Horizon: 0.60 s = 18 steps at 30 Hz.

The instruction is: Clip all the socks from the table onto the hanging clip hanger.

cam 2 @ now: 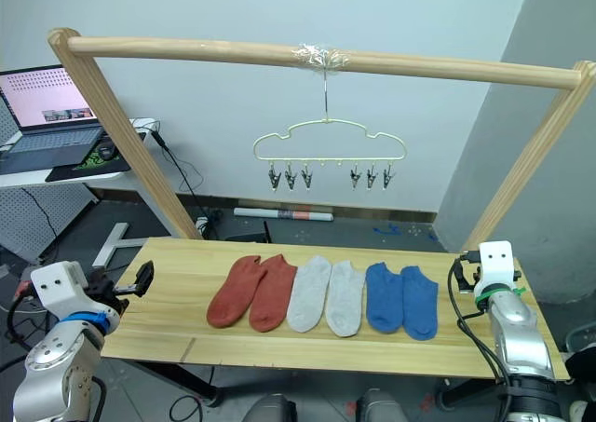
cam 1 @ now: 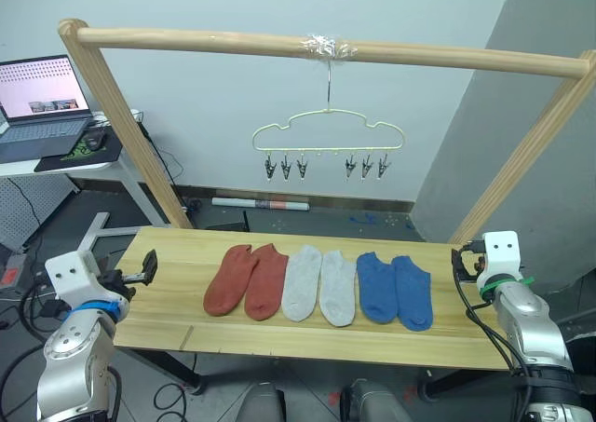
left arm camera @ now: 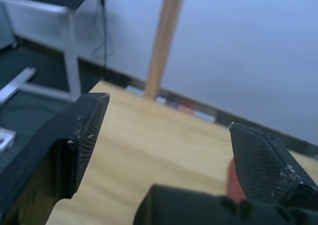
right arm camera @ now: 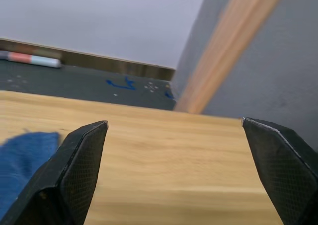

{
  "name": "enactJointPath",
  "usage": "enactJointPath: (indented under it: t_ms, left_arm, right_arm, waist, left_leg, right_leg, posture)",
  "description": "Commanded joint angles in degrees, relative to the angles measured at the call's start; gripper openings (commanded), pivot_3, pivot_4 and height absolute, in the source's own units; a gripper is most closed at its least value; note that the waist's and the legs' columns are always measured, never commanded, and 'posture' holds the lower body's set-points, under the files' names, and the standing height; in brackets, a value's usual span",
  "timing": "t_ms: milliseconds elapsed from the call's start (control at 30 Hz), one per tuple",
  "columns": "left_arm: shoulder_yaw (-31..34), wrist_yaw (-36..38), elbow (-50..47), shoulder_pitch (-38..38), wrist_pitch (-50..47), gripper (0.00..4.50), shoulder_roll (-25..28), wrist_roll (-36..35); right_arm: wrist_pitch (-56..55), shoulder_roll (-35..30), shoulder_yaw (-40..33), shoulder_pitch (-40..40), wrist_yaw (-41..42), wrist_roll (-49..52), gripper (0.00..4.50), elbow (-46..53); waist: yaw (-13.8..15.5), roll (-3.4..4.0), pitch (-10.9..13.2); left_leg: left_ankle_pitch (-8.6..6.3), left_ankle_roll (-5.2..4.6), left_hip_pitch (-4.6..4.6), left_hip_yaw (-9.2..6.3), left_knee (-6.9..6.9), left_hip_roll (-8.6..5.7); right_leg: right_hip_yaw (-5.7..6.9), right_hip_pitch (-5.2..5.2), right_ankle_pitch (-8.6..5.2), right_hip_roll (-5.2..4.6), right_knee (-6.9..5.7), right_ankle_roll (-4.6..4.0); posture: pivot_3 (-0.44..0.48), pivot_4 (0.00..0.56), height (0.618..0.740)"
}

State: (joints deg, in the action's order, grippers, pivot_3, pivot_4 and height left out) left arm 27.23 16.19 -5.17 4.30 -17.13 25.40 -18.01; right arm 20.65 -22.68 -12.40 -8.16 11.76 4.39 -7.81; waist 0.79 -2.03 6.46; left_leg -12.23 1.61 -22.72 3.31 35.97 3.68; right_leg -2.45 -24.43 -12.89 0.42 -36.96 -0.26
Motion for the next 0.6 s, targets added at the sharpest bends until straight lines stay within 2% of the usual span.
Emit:
enactJointPath:
  t_ms: [33, 100, 233, 400, 500, 567, 600]
  left_arm:
    - [-1.2, 1.1, -6.2, -0.4, -0.4, 4.47, 0.4, -1.2]
    - [-1.2, 1.4, -7.6, -0.6, -1.2, 4.47, 0.3, -1.7]
    - [-6.7, 3.6, -13.0, -3.8, -4.4, 4.47, 0.9, -2.6]
    - [-10.7, 5.4, -13.7, -8.0, -5.4, 4.47, 0.2, -3.3]
    - [-12.4, 5.1, -12.4, -11.0, -6.1, 3.91, -0.5, -3.1]
    - [-14.1, 5.0, -11.2, -13.4, -6.2, 3.33, -1.1, -2.3]
    - [-14.9, 4.9, -10.6, -14.5, -6.1, 3.33, -1.4, -1.8]
  right_arm:
    - [0.5, -0.8, 1.5, -2.3, 3.6, 1.6, 4.50, 4.3]
    - [1.3, -0.8, 2.5, -2.4, 5.0, 2.1, 4.50, 5.8]
    - [1.6, -2.1, 6.0, -4.1, 13.0, 5.0, 4.50, 10.2]
    - [-0.3, -3.5, 9.7, -7.0, 18.2, 4.7, 4.50, 10.9]
    - [-1.3, -2.9, 10.6, -9.4, 20.1, 5.4, 4.50, 11.4]
    - [-1.4, -2.2, 11.9, -10.6, 21.8, 6.2, 4.50, 13.3]
    - [-1.4, -1.8, 12.6, -11.0, 22.6, 6.5, 4.50, 14.5]
  waist:
    - [0.0, 0.01, 0.4]
    - [-0.1, 0.01, 0.8]
    - [0.1, -0.01, 2.4]
    - [0.0, -0.05, 3.6]
    - [-0.3, -0.10, 3.9]
    - [-0.6, -0.13, 4.4]
    - [-0.7, -0.14, 4.7]
  left_leg:
    - [0.00, 0.00, 0.01, 0.01, 0.00, 0.00]
    - [0.00, 0.00, -0.01, 0.03, 0.00, -0.03]
    - [0.00, -0.01, -0.06, -0.03, 0.00, -0.03]
    - [0.01, -0.01, -0.15, 0.03, 0.02, -0.07]
    - [0.00, -0.02, -0.21, 0.00, -0.03, -0.03]
    - [-0.02, -0.03, -0.27, 0.00, -0.04, -0.03]
    - [-0.02, -0.03, -0.27, -0.01, -0.04, -0.03]
  right_leg:
    - [0.00, 0.00, 0.00, 0.01, -0.01, 0.00]
    - [0.01, 0.00, 0.00, 0.06, 0.00, 0.00]
    - [0.04, -0.01, 0.00, 0.18, -0.01, 0.00]
    - [0.03, -0.06, 0.00, 0.36, 0.00, 0.01]
    - [0.02, -0.10, -0.06, 0.40, 0.00, 0.06]
    - [0.01, -0.19, -0.07, 0.41, -0.04, 0.10]
    - [0.01, -0.20, -0.07, 0.43, -0.07, 0.10]
  posture:
    - [0.097, 0.136, 0.740]
    - [0.084, 0.163, 0.740]
    - [0.072, 0.182, 0.740]
    - [0.050, 0.207, 0.740]
    - [0.043, 0.213, 0.740]
    - [0.030, 0.220, 0.740]
    - [0.019, 0.225, 0.740]
